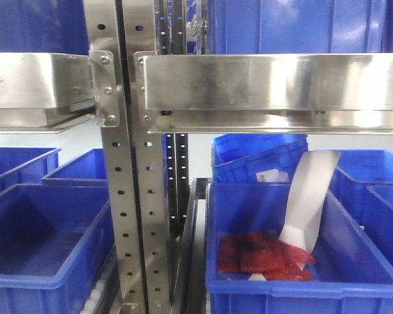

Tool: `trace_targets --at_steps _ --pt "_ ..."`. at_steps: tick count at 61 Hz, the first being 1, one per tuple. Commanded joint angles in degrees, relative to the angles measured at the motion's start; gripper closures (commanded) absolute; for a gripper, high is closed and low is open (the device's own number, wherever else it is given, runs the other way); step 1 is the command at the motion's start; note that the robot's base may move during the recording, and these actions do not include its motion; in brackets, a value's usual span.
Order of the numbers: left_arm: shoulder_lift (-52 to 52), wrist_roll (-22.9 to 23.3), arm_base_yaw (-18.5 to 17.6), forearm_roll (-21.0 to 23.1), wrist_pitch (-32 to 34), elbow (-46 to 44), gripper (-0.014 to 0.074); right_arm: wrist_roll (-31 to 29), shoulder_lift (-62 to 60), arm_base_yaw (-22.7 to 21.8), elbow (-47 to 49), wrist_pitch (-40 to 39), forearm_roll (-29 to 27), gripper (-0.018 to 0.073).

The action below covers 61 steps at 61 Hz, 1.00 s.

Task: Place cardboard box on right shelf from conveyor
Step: 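Carry the box in the right gripper to the steel shelf with blue bins, then raise the held box with the right gripper above the shelf's upper rail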

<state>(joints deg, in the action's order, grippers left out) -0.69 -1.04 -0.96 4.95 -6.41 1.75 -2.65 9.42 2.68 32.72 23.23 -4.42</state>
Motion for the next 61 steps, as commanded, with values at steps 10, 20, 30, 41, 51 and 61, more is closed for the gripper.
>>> trace_targets --at_steps 10,20,30,41,51,61 --pt "-0.55 0.16 0.08 0.26 4.68 -0.16 0.0715 -0.38 0.96 -0.51 1.62 -5.96 0.26 0.0485" --pt "-0.55 0.16 0.08 0.26 4.68 -0.16 0.0715 -0.38 0.96 -0.51 1.62 -5.96 0.26 0.0485" --pt "-0.55 0.16 0.08 0.26 4.68 -0.16 0.0715 -0.38 0.96 -0.51 1.62 -5.96 0.26 0.0485" --pt "-0.55 0.16 0.08 0.26 4.68 -0.16 0.0715 -0.38 0.96 -0.51 1.62 -5.96 0.26 0.0485" --pt "-0.55 0.16 0.08 0.26 4.68 -0.16 0.0715 -0.38 0.96 -0.51 1.62 -5.96 0.26 0.0485" --pt "-0.55 0.16 0.08 0.26 4.68 -0.16 0.0715 -0.38 0.96 -0.51 1.62 -6.03 0.26 0.0485"
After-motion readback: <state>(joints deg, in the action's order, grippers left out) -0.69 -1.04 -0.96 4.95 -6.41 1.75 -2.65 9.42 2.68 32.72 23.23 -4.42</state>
